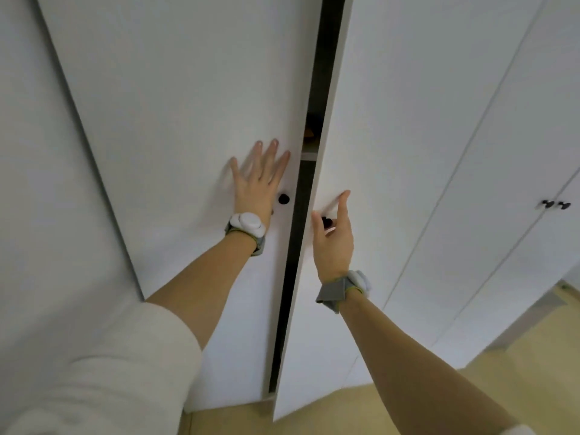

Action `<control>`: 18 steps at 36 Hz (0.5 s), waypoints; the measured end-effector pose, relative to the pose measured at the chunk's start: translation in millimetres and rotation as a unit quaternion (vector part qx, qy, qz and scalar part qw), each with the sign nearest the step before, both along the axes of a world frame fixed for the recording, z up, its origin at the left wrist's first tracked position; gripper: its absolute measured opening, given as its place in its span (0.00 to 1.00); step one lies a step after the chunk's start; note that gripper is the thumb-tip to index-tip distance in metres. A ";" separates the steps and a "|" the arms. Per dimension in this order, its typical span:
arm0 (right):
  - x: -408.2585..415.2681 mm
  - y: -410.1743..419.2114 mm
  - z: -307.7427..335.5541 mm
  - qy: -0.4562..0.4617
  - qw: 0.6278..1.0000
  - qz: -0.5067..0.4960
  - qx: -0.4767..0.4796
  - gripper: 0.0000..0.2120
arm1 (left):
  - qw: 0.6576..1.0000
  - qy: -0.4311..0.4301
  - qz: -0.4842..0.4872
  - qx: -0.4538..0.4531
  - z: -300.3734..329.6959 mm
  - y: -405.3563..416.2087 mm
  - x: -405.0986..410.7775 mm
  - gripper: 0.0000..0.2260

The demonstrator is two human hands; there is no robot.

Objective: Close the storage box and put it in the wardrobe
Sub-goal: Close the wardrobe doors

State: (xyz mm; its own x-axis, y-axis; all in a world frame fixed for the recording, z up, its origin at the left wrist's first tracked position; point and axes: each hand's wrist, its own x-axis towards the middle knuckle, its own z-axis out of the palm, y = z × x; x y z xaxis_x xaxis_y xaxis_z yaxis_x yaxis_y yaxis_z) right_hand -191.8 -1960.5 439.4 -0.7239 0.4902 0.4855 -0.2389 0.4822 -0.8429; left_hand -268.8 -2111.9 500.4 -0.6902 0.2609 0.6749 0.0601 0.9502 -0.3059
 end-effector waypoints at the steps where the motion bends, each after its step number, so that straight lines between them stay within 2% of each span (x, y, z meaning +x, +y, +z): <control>1: -2.5 -0.2 1.7 0.005 1.000 -0.007 -0.010 0.37 | 1.000 0.004 -0.001 -0.001 -0.8 1.7 0.1 0.66; 7: -39.6 -13.1 7.9 -0.014 0.996 -0.032 -0.082 0.36 | 1.000 0.015 0.009 -0.012 -2.4 2.2 -0.8 0.64; 18: -75.8 -19.1 15.6 -0.039 0.990 -0.027 -0.134 0.34 | 1.000 0.018 0.007 -0.007 -7.2 6.0 -0.8 0.59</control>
